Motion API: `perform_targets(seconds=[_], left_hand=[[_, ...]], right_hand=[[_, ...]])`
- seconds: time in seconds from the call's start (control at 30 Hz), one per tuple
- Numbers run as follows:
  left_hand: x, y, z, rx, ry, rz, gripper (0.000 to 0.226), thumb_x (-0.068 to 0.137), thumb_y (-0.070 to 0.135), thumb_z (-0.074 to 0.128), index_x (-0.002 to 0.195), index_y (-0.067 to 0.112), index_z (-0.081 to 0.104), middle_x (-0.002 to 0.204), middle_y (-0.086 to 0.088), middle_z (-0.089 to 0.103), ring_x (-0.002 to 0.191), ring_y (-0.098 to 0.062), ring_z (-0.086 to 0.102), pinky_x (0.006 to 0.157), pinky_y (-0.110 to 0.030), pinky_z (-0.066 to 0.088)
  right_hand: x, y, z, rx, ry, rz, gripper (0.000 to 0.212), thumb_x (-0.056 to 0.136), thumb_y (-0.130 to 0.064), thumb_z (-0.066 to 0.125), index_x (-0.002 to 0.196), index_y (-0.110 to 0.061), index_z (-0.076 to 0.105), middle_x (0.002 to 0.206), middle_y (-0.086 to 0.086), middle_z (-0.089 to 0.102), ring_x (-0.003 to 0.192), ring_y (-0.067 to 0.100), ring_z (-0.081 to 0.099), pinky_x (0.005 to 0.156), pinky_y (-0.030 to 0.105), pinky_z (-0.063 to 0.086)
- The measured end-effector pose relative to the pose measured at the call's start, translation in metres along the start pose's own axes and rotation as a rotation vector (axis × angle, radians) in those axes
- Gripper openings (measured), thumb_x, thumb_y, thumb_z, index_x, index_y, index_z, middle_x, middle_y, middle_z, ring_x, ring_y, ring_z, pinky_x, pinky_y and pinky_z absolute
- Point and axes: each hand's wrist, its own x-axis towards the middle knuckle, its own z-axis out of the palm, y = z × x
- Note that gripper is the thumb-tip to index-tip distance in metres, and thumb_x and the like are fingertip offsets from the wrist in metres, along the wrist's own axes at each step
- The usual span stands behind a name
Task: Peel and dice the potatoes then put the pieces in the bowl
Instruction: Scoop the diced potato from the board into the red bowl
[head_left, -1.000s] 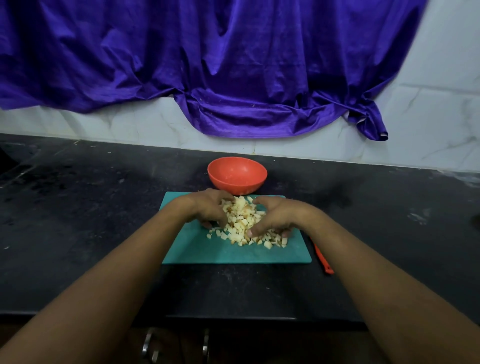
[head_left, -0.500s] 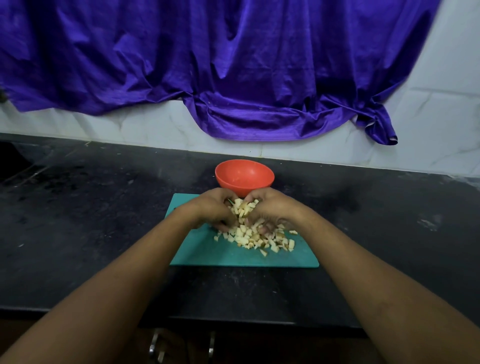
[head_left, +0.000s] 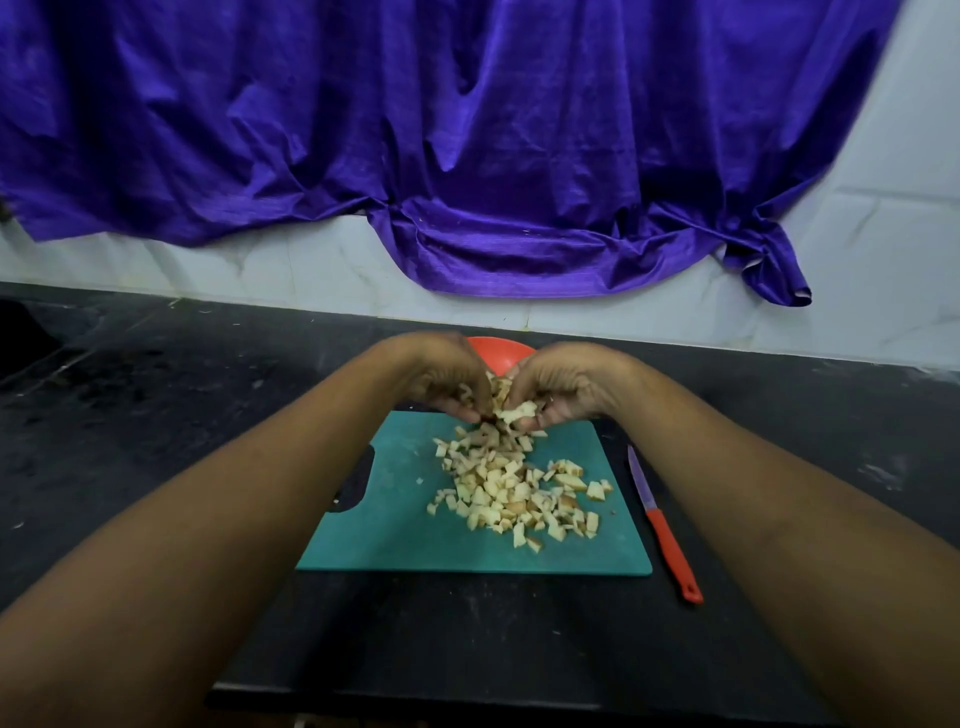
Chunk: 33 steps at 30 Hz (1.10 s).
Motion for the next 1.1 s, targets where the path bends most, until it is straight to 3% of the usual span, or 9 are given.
perform_targets(seconds=[0.07,0.17,0.27,0.37,0.5,0.67,0.83,0.97,1.1], left_hand=[[0.013,0.013,-0.007,-0.037,0.022,-0.018,0.029,0.080,-0.017,0.071,0.107,-0.008,0.065,0.115,-0.022,0.061,0.087,-0.027,0.071,0.063,-0.029,0.064],[0.035,0.025,-0.016,-0.079,0.087,-0.014,0.030,0.083,-0.015,0.070,0.111,-0.008,0.063,0.111,-0.021,0.064,0.085,-0.026,0.071,0.071,-0.037,0.065],[0.050,0.025,-0.016,-0.130,0.115,-0.024,0.032,0.091,-0.011,0.061,0.123,-0.006,0.059,0.118,-0.025,0.066,0.089,-0.029,0.073,0.073,-0.041,0.065],[0.060,0.020,-0.013,-0.159,0.115,-0.019,0.030,0.097,-0.006,0.051,0.125,-0.001,0.060,0.121,-0.021,0.067,0.098,-0.031,0.071,0.080,-0.046,0.064],[0.059,0.015,-0.013,-0.040,0.100,-0.015,0.034,0.097,0.001,0.053,0.128,0.007,0.065,0.118,-0.014,0.071,0.111,-0.030,0.066,0.100,-0.048,0.056],[0.053,0.016,-0.011,0.075,0.161,0.049,0.027,0.103,0.010,0.048,0.121,0.006,0.067,0.115,-0.008,0.069,0.103,-0.025,0.069,0.101,-0.045,0.053],[0.043,0.018,-0.006,0.140,0.172,0.112,0.035,0.108,0.017,0.042,0.137,0.008,0.060,0.133,-0.010,0.058,0.108,-0.027,0.069,0.095,-0.041,0.055],[0.028,0.012,-0.003,0.106,0.210,0.208,0.033,0.106,0.006,0.044,0.133,0.007,0.062,0.129,-0.013,0.061,0.101,-0.026,0.069,0.088,-0.040,0.059],[-0.003,-0.006,0.001,0.132,0.132,0.219,0.023,0.100,0.004,0.060,0.120,0.010,0.069,0.109,-0.012,0.068,0.085,-0.020,0.067,0.073,-0.034,0.061]], right_hand=[[0.011,-0.012,-0.008,0.039,0.030,0.006,0.021,0.084,0.015,0.066,0.098,-0.001,0.064,0.121,0.019,0.057,0.096,0.028,0.064,0.056,0.028,0.061],[0.028,-0.026,-0.016,0.080,0.070,-0.001,0.027,0.086,0.016,0.064,0.110,0.003,0.062,0.123,0.022,0.057,0.089,0.028,0.066,0.057,0.032,0.064],[0.041,-0.029,-0.017,0.109,0.081,-0.017,0.033,0.090,0.017,0.057,0.122,0.007,0.059,0.116,0.024,0.062,0.092,0.032,0.071,0.072,0.044,0.065],[0.051,-0.028,-0.018,0.134,0.079,-0.045,0.041,0.094,0.011,0.049,0.134,0.005,0.052,0.131,0.026,0.058,0.110,0.036,0.068,0.081,0.051,0.062],[0.052,-0.030,-0.020,0.086,0.050,-0.052,0.041,0.099,0.001,0.046,0.139,0.007,0.050,0.143,0.025,0.054,0.130,0.040,0.056,0.109,0.060,0.044],[0.043,-0.032,-0.025,0.057,0.083,-0.129,0.028,0.099,-0.005,0.056,0.123,0.000,0.069,0.134,0.018,0.066,0.135,0.033,0.054,0.122,0.052,0.030],[0.028,-0.021,-0.026,0.208,0.127,-0.262,0.027,0.103,-0.004,0.048,0.116,-0.004,0.071,0.128,0.018,0.069,0.130,0.034,0.058,0.120,0.049,0.035],[0.016,-0.009,-0.024,0.427,0.096,-0.288,0.027,0.105,-0.005,0.047,0.125,0.000,0.064,0.136,0.024,0.062,0.129,0.039,0.058,0.109,0.048,0.049],[-0.009,0.016,-0.022,0.038,0.141,-0.246,0.020,0.101,-0.008,0.060,0.120,-0.005,0.065,0.125,0.019,0.068,0.105,0.030,0.070,0.087,0.044,0.062]])
